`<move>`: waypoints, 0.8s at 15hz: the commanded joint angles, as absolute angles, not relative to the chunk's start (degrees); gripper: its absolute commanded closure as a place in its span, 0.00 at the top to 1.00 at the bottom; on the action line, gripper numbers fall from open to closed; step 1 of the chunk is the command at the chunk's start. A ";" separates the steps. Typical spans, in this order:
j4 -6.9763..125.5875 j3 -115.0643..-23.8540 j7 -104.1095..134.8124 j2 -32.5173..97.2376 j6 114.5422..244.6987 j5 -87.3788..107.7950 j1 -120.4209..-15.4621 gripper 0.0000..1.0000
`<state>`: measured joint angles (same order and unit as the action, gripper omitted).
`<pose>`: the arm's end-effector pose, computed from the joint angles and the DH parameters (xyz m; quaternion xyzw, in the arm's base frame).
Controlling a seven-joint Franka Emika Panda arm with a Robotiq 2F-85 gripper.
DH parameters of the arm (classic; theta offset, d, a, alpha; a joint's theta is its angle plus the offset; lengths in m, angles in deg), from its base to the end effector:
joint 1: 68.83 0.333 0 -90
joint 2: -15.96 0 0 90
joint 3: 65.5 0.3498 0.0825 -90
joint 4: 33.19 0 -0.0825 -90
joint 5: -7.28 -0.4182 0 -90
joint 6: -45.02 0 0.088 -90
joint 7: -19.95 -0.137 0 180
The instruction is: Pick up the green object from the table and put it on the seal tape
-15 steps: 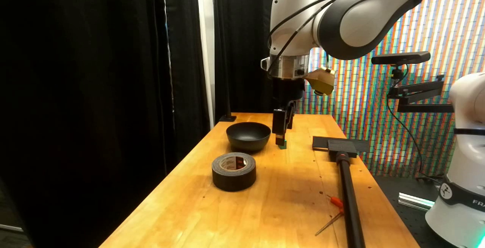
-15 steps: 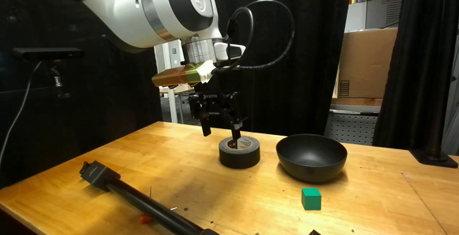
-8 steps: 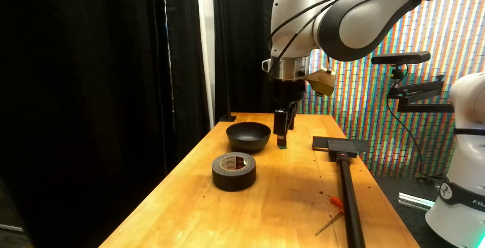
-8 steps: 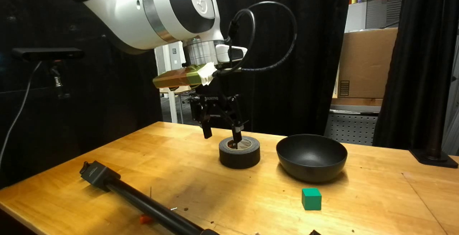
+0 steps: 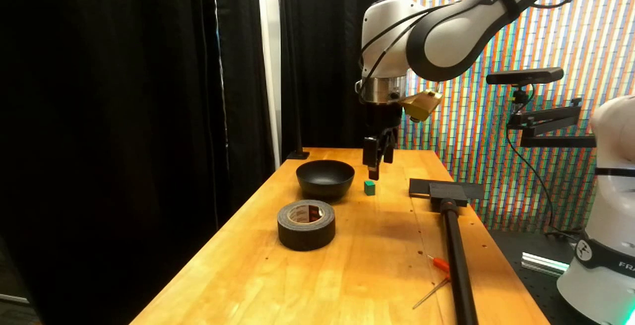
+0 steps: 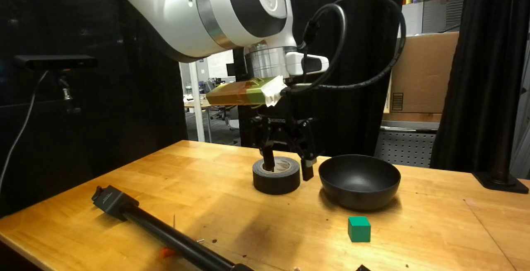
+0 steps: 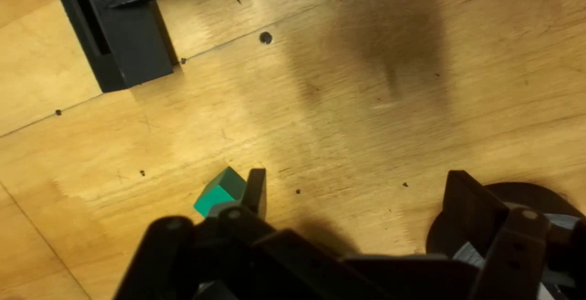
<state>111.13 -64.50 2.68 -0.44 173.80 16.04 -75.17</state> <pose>0.4487 -0.0500 0.3648 0.9868 -0.1493 0.0138 0.0613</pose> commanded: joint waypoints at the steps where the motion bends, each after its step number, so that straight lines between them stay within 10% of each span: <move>1: 110.92 -66.30 4.62 0.13 176.82 17.64 -76.35 1.00; 12: 101.52 -71.41 18.56 13.84 185.17 12.23 -76.23 1.00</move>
<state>105.52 -69.84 14.25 9.95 183.88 14.51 -76.17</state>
